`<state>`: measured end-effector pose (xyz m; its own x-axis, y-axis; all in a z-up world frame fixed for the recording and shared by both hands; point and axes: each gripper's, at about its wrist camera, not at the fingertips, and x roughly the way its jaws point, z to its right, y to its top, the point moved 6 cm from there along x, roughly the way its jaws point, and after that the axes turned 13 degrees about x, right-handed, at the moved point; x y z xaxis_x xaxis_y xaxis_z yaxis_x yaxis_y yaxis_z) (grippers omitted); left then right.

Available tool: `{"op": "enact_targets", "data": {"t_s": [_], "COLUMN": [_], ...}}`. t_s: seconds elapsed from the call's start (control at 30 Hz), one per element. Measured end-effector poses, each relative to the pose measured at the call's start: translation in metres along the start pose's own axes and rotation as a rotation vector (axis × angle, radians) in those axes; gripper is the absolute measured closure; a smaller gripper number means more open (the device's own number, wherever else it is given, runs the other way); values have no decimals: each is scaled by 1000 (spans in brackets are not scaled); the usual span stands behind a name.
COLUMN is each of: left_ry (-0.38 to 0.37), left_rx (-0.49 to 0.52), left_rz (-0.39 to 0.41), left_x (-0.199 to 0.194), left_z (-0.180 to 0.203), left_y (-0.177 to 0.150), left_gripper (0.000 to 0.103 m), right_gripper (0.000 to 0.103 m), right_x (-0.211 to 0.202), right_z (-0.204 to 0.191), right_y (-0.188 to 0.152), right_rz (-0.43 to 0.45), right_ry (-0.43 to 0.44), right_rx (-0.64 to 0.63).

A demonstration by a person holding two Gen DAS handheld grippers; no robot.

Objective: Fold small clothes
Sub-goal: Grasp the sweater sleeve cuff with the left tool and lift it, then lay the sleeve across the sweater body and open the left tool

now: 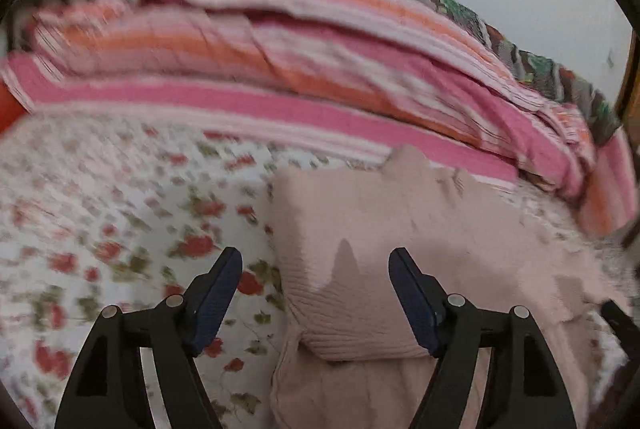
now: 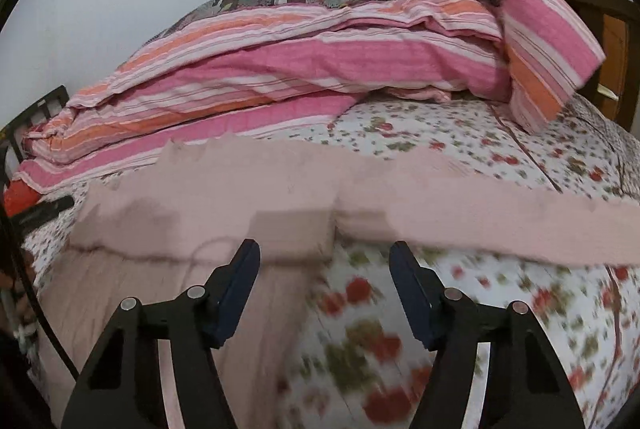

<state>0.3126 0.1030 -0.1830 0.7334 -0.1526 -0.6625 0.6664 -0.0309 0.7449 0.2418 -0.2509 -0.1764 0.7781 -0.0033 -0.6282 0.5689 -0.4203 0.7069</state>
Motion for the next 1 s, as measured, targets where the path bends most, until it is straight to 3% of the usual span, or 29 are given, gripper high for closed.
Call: {"op": "enact_targets", "data": {"t_s": [0.13,0.17,0.2,0.27,0.4,0.53,0.6,0.67,0.83,1.0], "left_ry": [-45,-56,-51,-56,-37,-65,-62,-53,60,138], "left_rx": [-15,-34,-47,-51,-99,-134,-144,-136,-23,86], "left_rz": [-33,-53,-78,-71,20,-6,-9,-12,-35,-66], "left_x": [27,36,45,51,38,49,50,50,49,51], "left_z": [-6,-8,-10,-13,-32,-38,-40,-39,-23,-9], "left_y": [2,1,0,-1,2,-7,-7,-8,-7,-5], "left_gripper": [32,40,61,89,90,88,79,76,71,53], "right_gripper": [37,37,37,37,37,37,37,50,53,53], "right_x": [18,24,29,38,51,57,65,71,75,75], "right_z": [-12,-15,-17,-16,-17,-18,-19,-20,-20,-21], "right_y": [8,10,11,13,11,8,6,4,-1,-3], "right_rz": [-16,-26,-29,-33,-71,-86,-103,-109,-93,-89], "right_ry": [-31,-48,-61,-101,-102,-90,-96,-98,-109,-117], "right_rx": [-12,-22,-29,-33,-32,-54,-65,-74,-91,-102]}}
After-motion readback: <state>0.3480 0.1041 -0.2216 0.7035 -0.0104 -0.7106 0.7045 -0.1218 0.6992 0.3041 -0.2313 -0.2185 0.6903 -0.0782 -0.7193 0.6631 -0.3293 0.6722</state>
